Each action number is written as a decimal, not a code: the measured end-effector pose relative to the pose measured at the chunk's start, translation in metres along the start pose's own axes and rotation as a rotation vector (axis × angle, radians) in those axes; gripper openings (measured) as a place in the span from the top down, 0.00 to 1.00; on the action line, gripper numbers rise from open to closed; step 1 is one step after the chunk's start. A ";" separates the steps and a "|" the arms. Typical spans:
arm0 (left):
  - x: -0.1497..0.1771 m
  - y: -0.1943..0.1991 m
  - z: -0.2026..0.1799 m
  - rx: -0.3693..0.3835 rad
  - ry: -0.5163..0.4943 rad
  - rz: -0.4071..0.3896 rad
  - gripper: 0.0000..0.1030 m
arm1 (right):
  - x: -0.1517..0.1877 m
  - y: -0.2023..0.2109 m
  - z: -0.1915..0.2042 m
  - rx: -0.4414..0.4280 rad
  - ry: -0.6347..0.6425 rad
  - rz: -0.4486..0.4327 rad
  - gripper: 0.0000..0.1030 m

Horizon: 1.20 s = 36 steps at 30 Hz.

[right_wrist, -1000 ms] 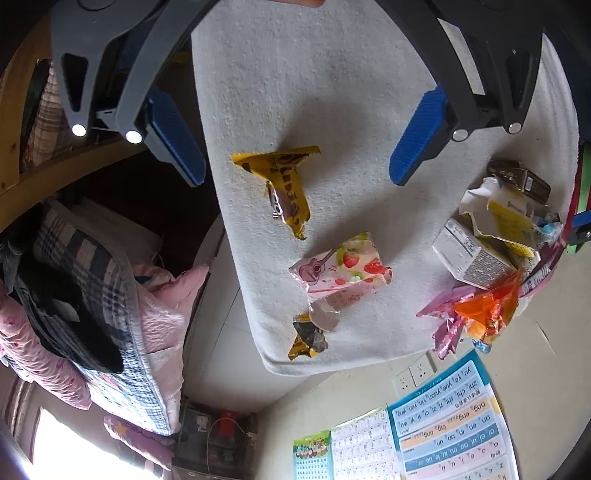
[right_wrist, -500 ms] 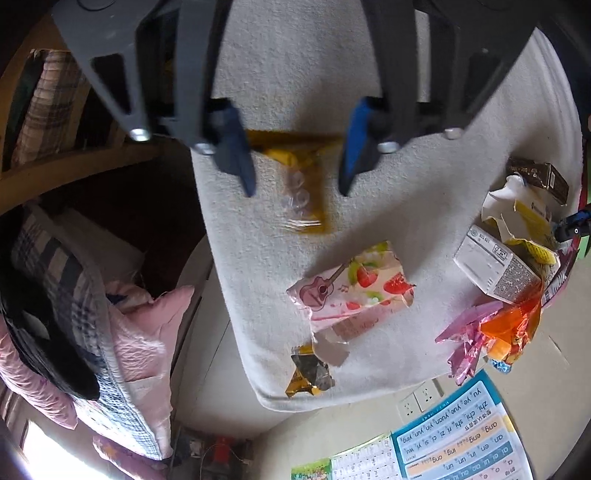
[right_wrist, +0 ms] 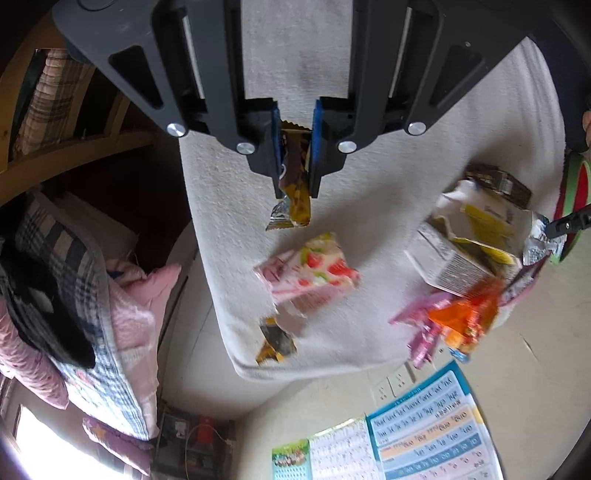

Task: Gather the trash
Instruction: 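Grasp the silver-blue wrapper with the left gripper while the right gripper grasps the yellow wrapper, then carry both wrappers to the red bin and open both grippers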

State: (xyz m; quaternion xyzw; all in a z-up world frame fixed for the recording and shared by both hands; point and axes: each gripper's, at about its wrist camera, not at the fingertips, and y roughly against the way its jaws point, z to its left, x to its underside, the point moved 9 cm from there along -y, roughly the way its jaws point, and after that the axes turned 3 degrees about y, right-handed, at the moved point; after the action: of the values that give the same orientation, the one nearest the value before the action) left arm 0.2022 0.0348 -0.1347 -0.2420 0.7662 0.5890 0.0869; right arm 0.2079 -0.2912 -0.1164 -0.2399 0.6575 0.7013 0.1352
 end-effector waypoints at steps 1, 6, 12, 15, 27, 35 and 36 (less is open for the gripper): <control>0.002 0.005 -0.002 -0.002 -0.015 -0.006 0.63 | -0.002 0.005 0.003 -0.004 0.001 -0.012 0.87; 0.009 0.028 -0.007 0.016 -0.054 -0.022 0.63 | -0.009 0.021 0.012 -0.011 0.013 -0.041 0.87; 0.020 0.050 -0.011 0.020 -0.078 -0.055 0.63 | -0.013 0.037 0.023 -0.015 0.037 -0.066 0.87; 0.027 0.060 -0.011 0.020 -0.083 -0.068 0.63 | -0.014 0.044 0.035 -0.027 0.055 -0.075 0.87; 0.034 0.090 0.013 0.014 -0.065 -0.111 0.63 | -0.018 0.056 0.119 -0.117 0.161 -0.092 0.87; 0.030 0.109 0.049 -0.027 -0.044 -0.146 0.63 | -0.025 0.058 0.185 -0.184 0.249 -0.096 0.87; 0.029 0.111 0.053 -0.030 -0.039 -0.149 0.63 | -0.025 0.058 0.193 -0.193 0.258 -0.096 0.87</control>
State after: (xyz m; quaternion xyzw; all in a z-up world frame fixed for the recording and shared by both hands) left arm 0.1160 0.0978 -0.0666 -0.2883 0.7352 0.5970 0.1416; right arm 0.1696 -0.1032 -0.0501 -0.3710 0.5870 0.7172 0.0593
